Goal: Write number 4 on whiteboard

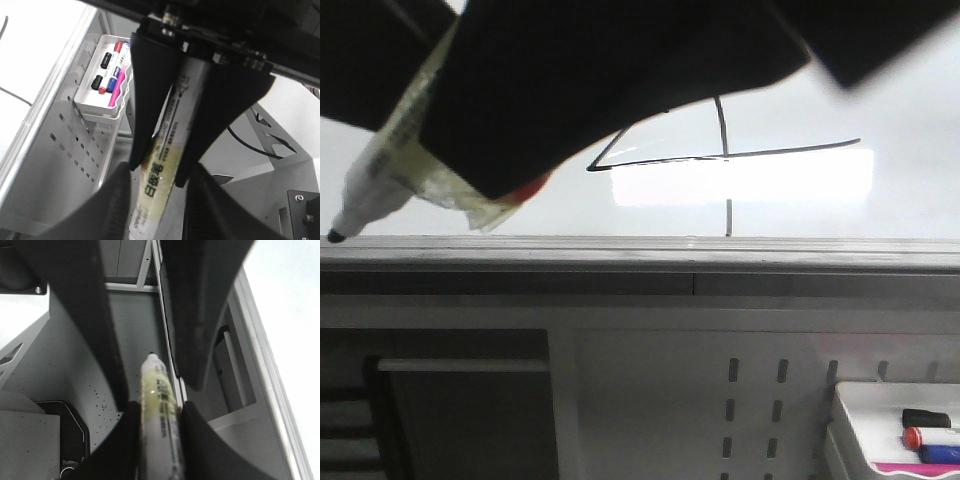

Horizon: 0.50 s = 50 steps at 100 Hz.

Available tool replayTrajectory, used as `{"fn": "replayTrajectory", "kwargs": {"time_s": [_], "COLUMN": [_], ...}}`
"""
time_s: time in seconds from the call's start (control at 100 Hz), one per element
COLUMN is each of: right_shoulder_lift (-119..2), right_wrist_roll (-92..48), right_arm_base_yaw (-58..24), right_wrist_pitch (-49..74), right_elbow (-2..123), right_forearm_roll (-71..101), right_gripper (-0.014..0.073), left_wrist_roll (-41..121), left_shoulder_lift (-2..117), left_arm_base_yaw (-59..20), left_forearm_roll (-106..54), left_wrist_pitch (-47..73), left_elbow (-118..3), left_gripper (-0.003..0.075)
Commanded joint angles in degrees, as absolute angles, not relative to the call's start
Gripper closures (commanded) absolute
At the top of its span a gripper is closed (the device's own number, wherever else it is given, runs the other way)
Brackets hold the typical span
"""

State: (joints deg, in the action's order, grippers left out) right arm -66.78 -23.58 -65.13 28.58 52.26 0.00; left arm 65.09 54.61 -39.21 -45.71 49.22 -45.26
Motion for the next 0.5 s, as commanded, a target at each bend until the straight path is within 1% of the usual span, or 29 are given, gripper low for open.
{"fn": "replayTrajectory", "kwargs": {"time_s": [0.0,0.07,0.11,0.3,0.34,0.39,0.44,0.49], "right_shoulder_lift": [-65.76,-65.76,-65.76,-65.76,-65.76,-65.76,-65.76,-65.76], "right_wrist_roll": [-24.25,-24.25,-24.25,-24.25,-24.25,-24.25,-24.25,-24.25], "right_arm_base_yaw": [-65.13,-65.13,-65.13,-65.13,-65.13,-65.13,-65.13,-65.13], "right_wrist_pitch": [24.92,24.92,24.92,24.70,24.58,24.24,24.08,23.65], "right_elbow": [53.72,53.72,53.72,53.72,53.72,53.72,53.72,53.72], "right_forearm_roll": [-0.32,-0.32,-0.40,-0.99,-0.99,-0.99,-0.99,-1.02], "right_gripper": [0.0638,0.0638,0.0638,0.0638,0.0638,0.0638,0.0638,0.0638], "left_wrist_roll": [65.05,65.05,65.05,64.91,64.76,64.76,64.76,64.76], "left_shoulder_lift": [54.37,54.37,54.37,54.37,54.37,54.37,54.37,54.37], "left_arm_base_yaw": [-39.67,-39.67,-39.67,-39.67,-39.67,-39.67,-39.67,-39.67], "left_forearm_roll": [-48.56,-48.06,-47.16,-43.41,-43.11,-42.99,-42.99,-42.99], "left_wrist_pitch": [48.35,49.17,49.64,51.28,51.28,51.28,50.86,49.80], "left_elbow": [-47.26,-47.26,-47.26,-47.26,-47.26,-47.26,-47.26,-47.26], "left_gripper": [0.0640,0.0717,0.0742,0.0734,0.0715,0.0664,0.0589,0.0489]}}
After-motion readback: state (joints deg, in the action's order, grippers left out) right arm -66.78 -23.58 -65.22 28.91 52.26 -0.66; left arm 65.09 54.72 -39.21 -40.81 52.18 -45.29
